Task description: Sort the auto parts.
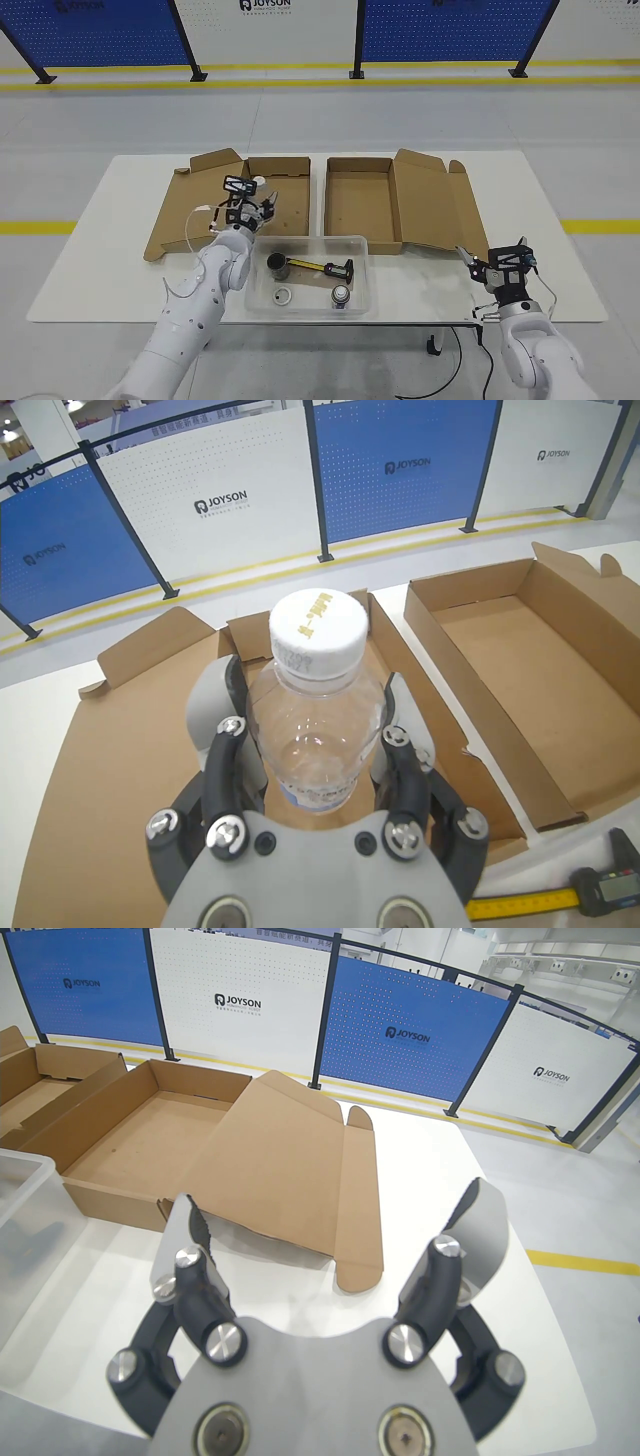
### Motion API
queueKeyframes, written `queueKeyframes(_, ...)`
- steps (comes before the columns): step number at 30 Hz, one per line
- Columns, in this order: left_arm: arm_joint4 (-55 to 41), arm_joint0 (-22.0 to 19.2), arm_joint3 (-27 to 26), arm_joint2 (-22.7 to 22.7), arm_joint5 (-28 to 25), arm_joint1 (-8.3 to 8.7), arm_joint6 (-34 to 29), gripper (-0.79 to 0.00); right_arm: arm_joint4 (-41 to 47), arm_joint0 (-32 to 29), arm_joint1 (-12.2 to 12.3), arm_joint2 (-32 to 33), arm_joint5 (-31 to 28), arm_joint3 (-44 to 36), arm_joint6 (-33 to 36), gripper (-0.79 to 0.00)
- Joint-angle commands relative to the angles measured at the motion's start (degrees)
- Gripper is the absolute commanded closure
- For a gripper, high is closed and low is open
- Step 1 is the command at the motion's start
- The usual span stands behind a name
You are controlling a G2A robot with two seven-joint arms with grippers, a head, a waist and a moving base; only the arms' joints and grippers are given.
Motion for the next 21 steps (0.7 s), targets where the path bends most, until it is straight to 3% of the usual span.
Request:
queueKeyframes(1,-0.1,-0.3,0.7,0.2,0.2,-0.22,0.4,0.0,0.0,0.0,0.0,0.0,0.0,0.0,0.0,-0.785)
queueKeyframes(7,-0.4,-0.9,3.4,0.8,1.0,-0.94,1.6,0.0,0.0,0.0,0.0,0.0,0.0,0.0,0.0,-0.785)
queueKeyframes(9,-0.8,-1.3,4.2,0.9,1.1,-1.18,1.8,-0.132,0.0,0.0,0.0,0.0,0.0,0.0,0.0,-0.785)
queueKeyframes(12,-0.9,-1.9,5.6,1.0,1.1,-1.5,2.3,-0.185,0.0,0.0,0.0,0.0,0.0,0.0,0.0,-0.785)
queueKeyframes(14,-0.8,-2.2,6.2,1.1,1.1,-1.68,2.5,-0.36,0.0,0.0,0.0,0.0,0.0,0.0,0.0,-0.785)
queueKeyframes(16,-0.6,-2.4,6.7,1.2,1.1,-1.83,2.7,-0.69,0.0,0.0,0.0,0.0,0.0,0.0,0.0,-0.785)
queueKeyframes(17,-0.6,-2.5,6.9,1.2,1.1,-1.89,2.7,-0.785,0.0,0.0,0.0,0.0,0.0,0.0,0.0,-0.785)
queueKeyframes(21,-0.1,-2.6,7.4,0.9,0.8,-2.03,3.0,-0.785,0.0,0.0,0.0,0.0,0.0,0.0,0.0,-0.785)
